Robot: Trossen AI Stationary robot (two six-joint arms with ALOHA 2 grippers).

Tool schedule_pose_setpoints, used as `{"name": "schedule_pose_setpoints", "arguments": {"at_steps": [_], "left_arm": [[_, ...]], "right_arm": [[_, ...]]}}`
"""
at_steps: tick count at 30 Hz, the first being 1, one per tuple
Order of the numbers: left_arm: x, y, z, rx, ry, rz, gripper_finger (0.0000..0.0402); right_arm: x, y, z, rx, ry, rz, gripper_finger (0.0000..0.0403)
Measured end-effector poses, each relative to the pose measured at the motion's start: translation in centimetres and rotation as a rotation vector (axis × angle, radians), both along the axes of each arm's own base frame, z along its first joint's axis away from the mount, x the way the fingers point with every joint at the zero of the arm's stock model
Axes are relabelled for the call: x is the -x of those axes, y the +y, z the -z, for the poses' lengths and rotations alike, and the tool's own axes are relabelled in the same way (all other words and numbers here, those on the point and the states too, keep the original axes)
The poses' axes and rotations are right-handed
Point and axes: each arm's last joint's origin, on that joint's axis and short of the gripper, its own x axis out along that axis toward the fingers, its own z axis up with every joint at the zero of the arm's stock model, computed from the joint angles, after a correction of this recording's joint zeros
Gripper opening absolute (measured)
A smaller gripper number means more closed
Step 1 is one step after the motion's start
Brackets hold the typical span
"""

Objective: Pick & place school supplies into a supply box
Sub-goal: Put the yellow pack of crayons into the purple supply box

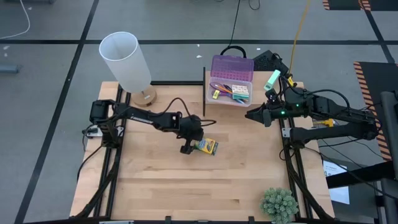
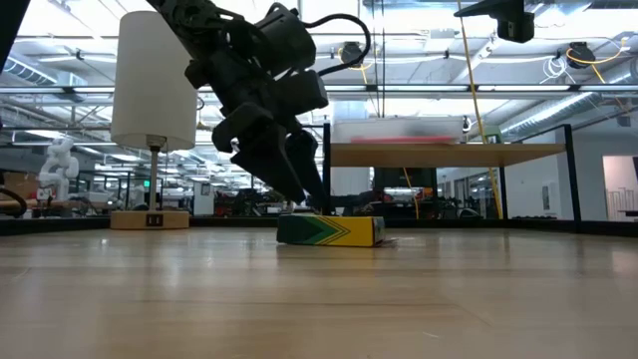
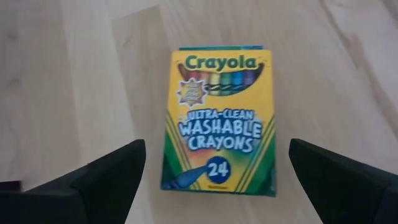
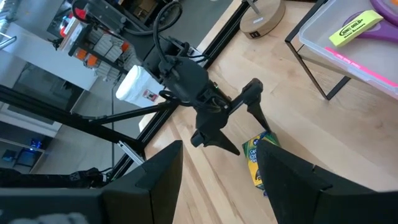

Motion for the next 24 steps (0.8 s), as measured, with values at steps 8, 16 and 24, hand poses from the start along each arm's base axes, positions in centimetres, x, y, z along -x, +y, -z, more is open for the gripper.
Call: {"name": "schedule_pose_setpoints", "arguments": {"at_steps": [8,16,24], "left_arm": [[-0.2,0.3,0.9,0.026,0.027,-0.008,0.0400],[-0.1,0.3,1.0,0.037,0.036,-0.004,0.0400],[-0.3,0.2,1.9,0.059,0.059,0.006,0.0400]], "right_arm": [[0.0,0.0,-0.1,-0.003,-0.008,0.002,0.0199],[-0.1,0.0,-0.1,-0.004,-0.016,0.002,0.0199],[-0.1,0.0,-0.1,-0.004,-0.015,0.002,0.0199]]}}
